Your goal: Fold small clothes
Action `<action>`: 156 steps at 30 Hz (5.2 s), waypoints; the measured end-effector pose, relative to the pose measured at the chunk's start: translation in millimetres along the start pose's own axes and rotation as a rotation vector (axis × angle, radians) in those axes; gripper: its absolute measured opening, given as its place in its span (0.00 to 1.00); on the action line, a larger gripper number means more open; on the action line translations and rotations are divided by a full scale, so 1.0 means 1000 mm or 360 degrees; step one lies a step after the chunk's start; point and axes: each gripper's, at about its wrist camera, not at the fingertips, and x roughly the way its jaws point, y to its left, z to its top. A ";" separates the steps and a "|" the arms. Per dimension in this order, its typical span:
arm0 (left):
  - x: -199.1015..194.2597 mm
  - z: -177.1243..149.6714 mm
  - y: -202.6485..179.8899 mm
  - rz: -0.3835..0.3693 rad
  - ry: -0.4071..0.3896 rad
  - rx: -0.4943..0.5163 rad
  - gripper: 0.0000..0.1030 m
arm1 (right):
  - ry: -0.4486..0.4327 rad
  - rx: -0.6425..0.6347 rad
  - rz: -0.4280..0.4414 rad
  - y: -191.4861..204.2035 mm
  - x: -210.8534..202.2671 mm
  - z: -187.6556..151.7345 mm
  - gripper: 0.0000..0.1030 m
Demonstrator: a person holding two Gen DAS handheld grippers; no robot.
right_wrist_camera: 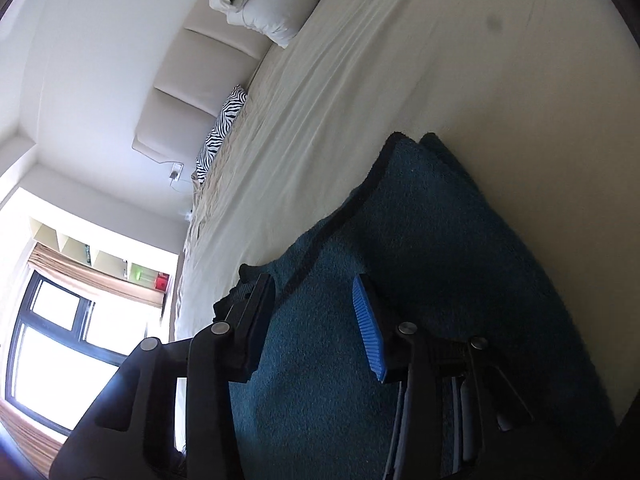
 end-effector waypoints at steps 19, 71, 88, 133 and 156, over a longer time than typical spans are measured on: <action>-0.070 -0.021 0.032 -0.0243 0.0053 -0.0212 0.78 | 0.0021 0.0102 0.0049 -0.051 -0.140 -0.070 0.54; -0.069 -0.103 0.130 -0.1148 0.0454 -0.1172 0.14 | 0.0815 -0.0418 0.0278 0.160 0.067 -0.155 0.72; -0.107 -0.040 0.074 -0.1151 0.0361 -0.0961 0.13 | 0.0828 -0.0184 0.0438 0.115 0.074 -0.110 0.71; -0.081 -0.031 -0.130 -0.1215 0.0388 -0.0269 0.49 | 0.0773 -0.0290 -0.0138 0.010 -0.022 0.080 0.12; -0.041 -0.043 -0.163 -0.1154 0.0509 -0.0143 0.48 | 0.0581 -0.0065 -0.0114 -0.043 -0.103 0.122 0.18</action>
